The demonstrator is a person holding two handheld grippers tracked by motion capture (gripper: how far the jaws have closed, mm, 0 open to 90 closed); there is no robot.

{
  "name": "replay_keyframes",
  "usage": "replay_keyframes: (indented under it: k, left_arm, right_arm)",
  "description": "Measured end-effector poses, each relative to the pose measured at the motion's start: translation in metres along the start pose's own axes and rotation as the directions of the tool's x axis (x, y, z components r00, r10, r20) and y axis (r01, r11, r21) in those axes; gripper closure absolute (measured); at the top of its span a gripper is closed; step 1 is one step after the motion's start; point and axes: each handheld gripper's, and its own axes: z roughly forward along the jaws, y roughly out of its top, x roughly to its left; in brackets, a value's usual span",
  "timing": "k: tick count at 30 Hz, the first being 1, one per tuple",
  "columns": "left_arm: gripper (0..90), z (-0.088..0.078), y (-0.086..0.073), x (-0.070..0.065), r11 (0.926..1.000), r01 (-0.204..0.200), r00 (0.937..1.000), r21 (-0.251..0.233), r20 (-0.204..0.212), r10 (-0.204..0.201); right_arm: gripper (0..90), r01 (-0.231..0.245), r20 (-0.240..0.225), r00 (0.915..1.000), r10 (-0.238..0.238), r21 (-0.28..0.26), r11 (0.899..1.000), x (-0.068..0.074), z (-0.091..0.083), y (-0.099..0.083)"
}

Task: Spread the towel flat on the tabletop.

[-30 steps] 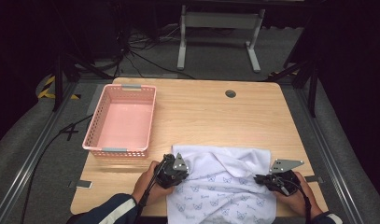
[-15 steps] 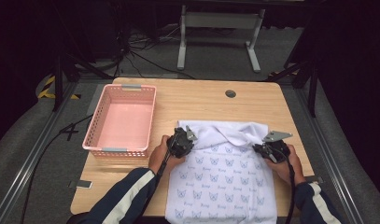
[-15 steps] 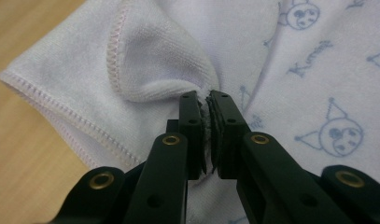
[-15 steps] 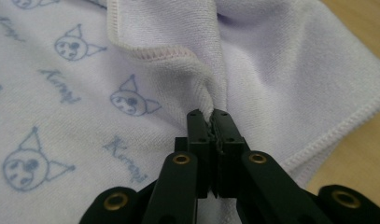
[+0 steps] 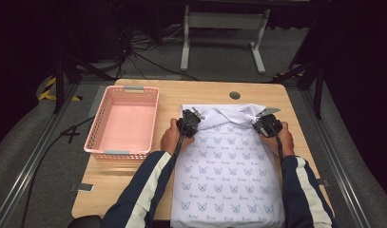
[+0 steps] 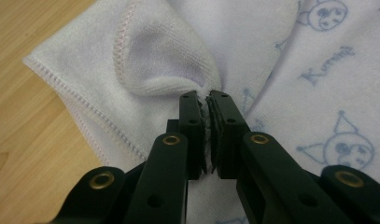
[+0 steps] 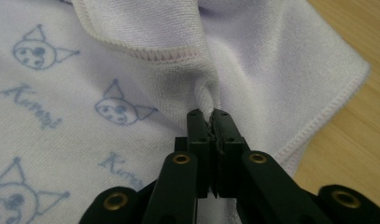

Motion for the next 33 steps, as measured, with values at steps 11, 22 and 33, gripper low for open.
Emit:
replay_keyframes:
  k: [11,22,33]
  left_arm:
    - [84.2,-0.043,0.013,0.007,0.9925,0.045,0.9977,-0.114,0.055,-0.039]
    - [83.8,-0.133,-0.034,-0.004,0.9529,-0.028,0.9842,-0.302,0.158,0.079]
    - [83.0,-0.155,-0.121,-0.062,0.9529,-0.149,0.9115,-0.264,0.337,0.236]
  right_arm:
    - [87.4,-0.073,-0.048,0.9966,0.068,-0.131,0.989,-0.012,-0.031,0.01]
    - [87.3,-0.04,-0.209,0.9774,-0.031,-0.327,0.944,-0.001,-0.14,-0.027]
    - [86.9,0.103,-0.407,0.8923,-0.196,-0.239,0.965,0.044,-0.172,-0.111]
